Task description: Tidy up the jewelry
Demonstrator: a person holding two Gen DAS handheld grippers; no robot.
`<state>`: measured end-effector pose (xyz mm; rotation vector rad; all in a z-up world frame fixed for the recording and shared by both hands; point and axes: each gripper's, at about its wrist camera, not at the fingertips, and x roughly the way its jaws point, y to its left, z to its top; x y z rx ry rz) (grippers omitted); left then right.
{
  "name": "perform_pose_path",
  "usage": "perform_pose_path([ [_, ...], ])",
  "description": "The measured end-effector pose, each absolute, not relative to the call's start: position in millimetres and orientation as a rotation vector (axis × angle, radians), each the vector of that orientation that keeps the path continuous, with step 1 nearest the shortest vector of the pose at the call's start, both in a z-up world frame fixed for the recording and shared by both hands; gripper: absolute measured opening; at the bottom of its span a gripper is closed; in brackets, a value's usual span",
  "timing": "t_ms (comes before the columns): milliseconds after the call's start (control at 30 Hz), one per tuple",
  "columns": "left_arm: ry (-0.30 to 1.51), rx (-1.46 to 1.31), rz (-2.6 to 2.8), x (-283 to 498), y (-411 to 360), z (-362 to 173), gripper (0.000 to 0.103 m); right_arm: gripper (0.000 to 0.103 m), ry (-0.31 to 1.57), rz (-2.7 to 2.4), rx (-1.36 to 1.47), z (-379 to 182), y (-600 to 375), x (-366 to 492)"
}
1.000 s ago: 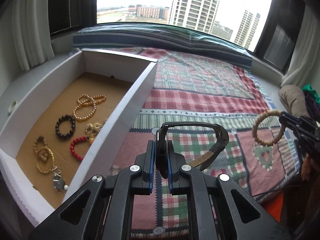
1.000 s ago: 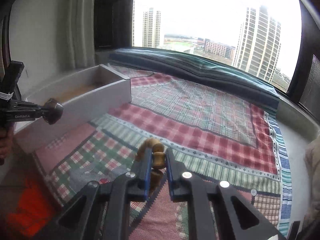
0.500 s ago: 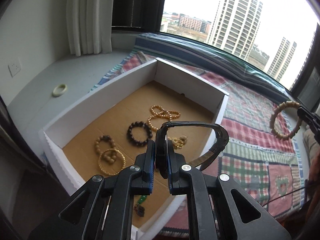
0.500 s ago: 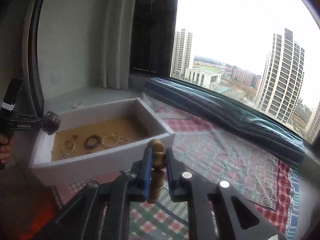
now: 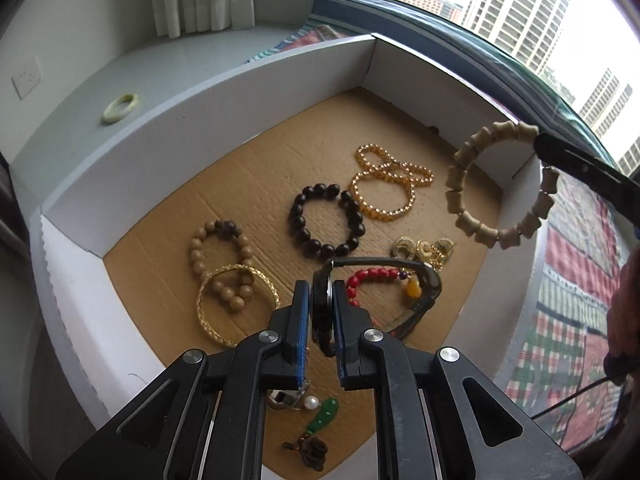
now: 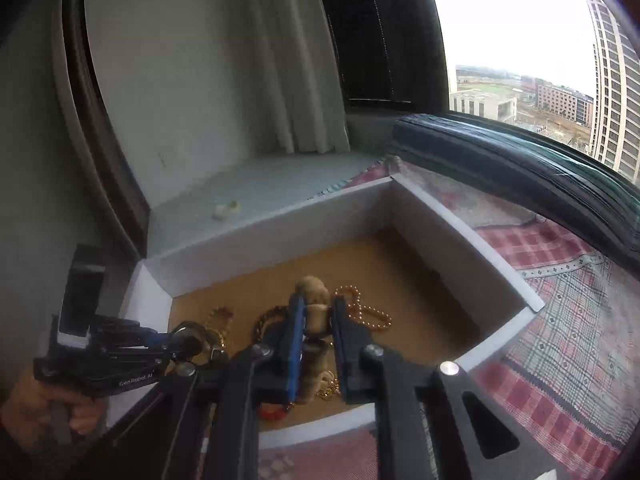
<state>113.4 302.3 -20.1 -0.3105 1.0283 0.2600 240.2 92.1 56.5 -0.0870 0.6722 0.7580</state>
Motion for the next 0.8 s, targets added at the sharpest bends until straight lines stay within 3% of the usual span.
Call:
perform_pose_path([
  [33,1.023,-0.312,0.267,113.6,301.3,-20.2,0.015,0.015,0.706,0.760,-0.086,44.8,98.1,251.1],
  [100,0.999,-0.299,0.284,110.7,297.0,-15.7,0.040,0.015,0.773,0.704,-0.111,21.4,104.9,272.1],
  [167,0.949,-0.262,0.315,105.4,289.9,-6.2,0.073,0.016,0.803,0.608,-0.165,5.0,102.0,288.3],
  [233,0.888,-0.209,0.349,98.8,280.4,6.3,0.084,0.021,0.802,0.560,-0.176,3.2,90.8,292.6],
  [267,0.862,-0.186,0.368,95.9,275.8,11.5,0.090,0.026,0.796,0.558,-0.163,5.2,84.5,291.5],
  [333,0.808,-0.145,0.412,90.7,267.2,21.9,0.099,0.059,0.778,0.562,-0.144,13.5,72.3,283.9],
  [467,0.716,-0.113,0.513,84.9,257.8,38.9,0.101,0.069,0.745,0.558,-0.164,32.5,61.2,265.6],
  [533,0.719,-0.137,0.576,80.8,257.5,41.6,0.102,0.082,0.745,0.546,-0.171,37.1,58.4,258.1],
  [633,0.687,-0.140,0.641,73.5,256.6,42.0,0.102,0.084,0.724,0.546,-0.185,41.9,61.6,248.9],
  [800,0.785,-0.225,0.596,71.5,263.8,32.2,0.102,0.086,0.739,0.563,-0.241,40.1,71.8,237.9],
])
